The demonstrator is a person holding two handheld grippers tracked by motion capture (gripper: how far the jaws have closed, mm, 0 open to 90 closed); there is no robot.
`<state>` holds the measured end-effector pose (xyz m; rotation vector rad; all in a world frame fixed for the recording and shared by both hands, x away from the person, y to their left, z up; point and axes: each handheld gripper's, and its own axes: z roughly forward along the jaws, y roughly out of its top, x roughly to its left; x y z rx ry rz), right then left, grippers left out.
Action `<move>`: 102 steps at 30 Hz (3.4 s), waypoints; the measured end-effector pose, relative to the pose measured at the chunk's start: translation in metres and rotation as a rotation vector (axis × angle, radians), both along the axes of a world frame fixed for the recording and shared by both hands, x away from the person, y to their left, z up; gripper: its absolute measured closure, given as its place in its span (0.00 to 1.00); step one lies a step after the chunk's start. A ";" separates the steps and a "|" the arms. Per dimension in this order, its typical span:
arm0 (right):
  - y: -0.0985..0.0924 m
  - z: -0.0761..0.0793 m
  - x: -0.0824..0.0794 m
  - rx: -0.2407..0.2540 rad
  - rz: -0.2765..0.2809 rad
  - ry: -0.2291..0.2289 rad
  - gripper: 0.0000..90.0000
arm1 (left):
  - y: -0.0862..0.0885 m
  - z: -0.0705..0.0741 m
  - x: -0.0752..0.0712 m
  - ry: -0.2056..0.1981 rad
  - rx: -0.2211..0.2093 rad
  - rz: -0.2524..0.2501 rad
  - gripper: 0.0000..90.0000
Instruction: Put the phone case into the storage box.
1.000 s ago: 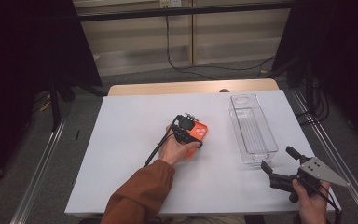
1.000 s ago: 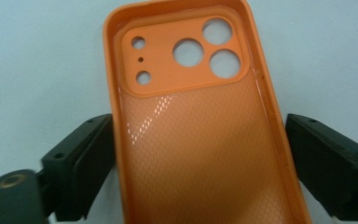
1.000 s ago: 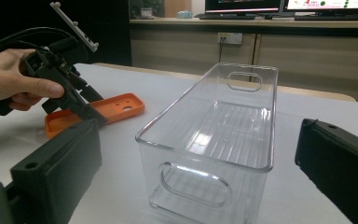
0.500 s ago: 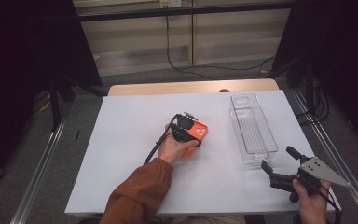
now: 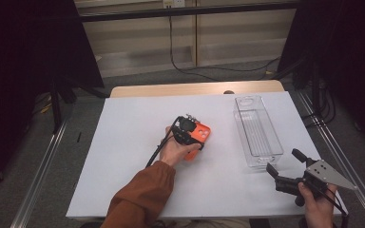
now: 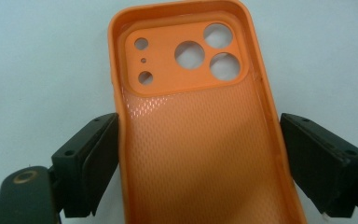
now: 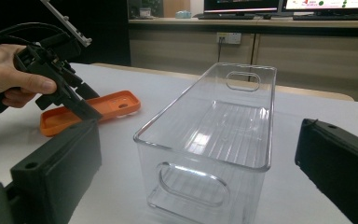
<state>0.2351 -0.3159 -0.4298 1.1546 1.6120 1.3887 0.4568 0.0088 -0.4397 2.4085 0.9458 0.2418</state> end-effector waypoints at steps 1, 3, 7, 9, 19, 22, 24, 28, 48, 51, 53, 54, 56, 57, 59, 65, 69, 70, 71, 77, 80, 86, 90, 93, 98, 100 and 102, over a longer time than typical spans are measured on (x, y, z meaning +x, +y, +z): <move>0.000 0.000 0.000 -0.001 0.001 0.001 0.00 | 0.001 0.001 -0.001 -0.005 -0.001 0.000 0.16; 0.000 0.000 0.000 -0.001 0.001 0.001 0.00 | 0.003 0.004 -0.001 -0.011 -0.002 0.000 0.16; 0.000 0.000 0.000 0.000 0.000 0.000 0.00 | 0.007 0.007 -0.003 -0.033 -0.012 -0.001 0.16; 0.000 0.000 0.000 0.000 0.000 0.000 0.00 | 0.009 0.008 -0.004 -0.037 -0.010 -0.002 0.16; 0.000 0.000 0.000 0.000 0.000 0.001 0.00 | 0.016 0.015 -0.009 -0.056 -0.056 -0.011 0.16; 0.000 0.000 0.000 0.000 0.000 0.000 0.00 | 0.019 0.016 -0.012 -0.082 -0.057 -0.004 0.16; 0.000 0.000 0.000 0.001 0.000 0.000 0.00 | 0.021 0.016 -0.013 -0.092 -0.064 -0.003 0.16; 0.000 0.000 0.000 0.000 -0.002 0.001 0.00 | 0.026 0.017 -0.013 -0.088 -0.088 0.003 0.16; 0.000 0.001 -0.001 0.012 -0.006 -0.004 0.00 | 0.043 0.035 -0.033 -0.231 -0.142 -0.018 0.16; 0.000 0.001 0.001 0.018 -0.005 -0.007 0.00 | 0.044 0.037 -0.037 -0.244 -0.152 -0.024 0.16; 0.000 0.001 0.001 0.018 -0.005 -0.009 0.00 | 0.045 0.035 -0.040 -0.259 -0.167 -0.025 0.16; 0.000 0.001 0.002 0.018 -0.002 -0.009 0.00 | 0.045 0.034 -0.042 -0.281 -0.157 -0.023 0.16; 0.001 0.001 0.002 0.014 0.002 -0.006 0.00 | 0.046 0.032 -0.044 -0.283 -0.176 -0.022 0.16; 0.001 0.002 0.002 0.014 0.001 -0.008 0.00 | 0.046 0.031 -0.045 -0.287 -0.171 -0.028 0.16; 0.002 0.002 0.003 0.012 0.005 -0.010 0.00 | 0.046 0.032 -0.047 -0.296 -0.179 -0.029 0.16; 0.003 0.004 0.003 0.010 0.016 -0.018 0.00 | 0.049 0.040 -0.058 -0.336 -0.196 -0.037 0.16; 0.005 0.006 0.004 0.011 0.023 -0.029 0.00 | 0.055 0.046 -0.064 -0.365 -0.204 -0.027 0.16; 0.005 0.007 0.005 0.012 0.020 -0.035 0.00 | 0.057 0.046 -0.066 -0.368 -0.210 -0.024 0.16; 0.006 0.008 0.005 0.013 0.018 -0.036 0.00 | 0.060 0.047 -0.068 -0.374 -0.216 -0.014 0.16; 0.012 0.010 0.005 0.003 0.043 -0.048 0.00 | 0.073 0.050 -0.073 -0.386 -0.233 0.007 0.16; 0.015 0.012 0.006 -0.007 0.059 -0.050 0.00 | 0.077 0.048 -0.076 -0.387 -0.242 0.007 0.16; 0.022 0.013 0.010 -0.030 0.100 -0.048 0.00 | 0.077 0.048 -0.083 -0.390 -0.242 -0.016 0.16; 0.026 0.015 0.010 -0.022 0.114 -0.045 0.00 | 0.079 0.048 -0.091 -0.394 -0.242 -0.014 0.16; 0.028 0.017 0.009 -0.019 0.127 -0.039 0.00 | 0.080 0.049 -0.097 -0.405 -0.237 -0.019 0.16; 0.035 0.021 0.015 -0.020 0.152 -0.046 0.00 | 0.082 0.050 -0.105 -0.430 -0.263 -0.040 0.16; 0.038 0.023 0.017 -0.023 0.159 -0.048 0.00 | 0.083 0.051 -0.111 -0.428 -0.264 -0.057 0.16; 0.042 0.025 0.018 -0.012 0.193 -0.039 0.00 | 0.084 0.050 -0.115 -0.440 -0.261 -0.063 0.16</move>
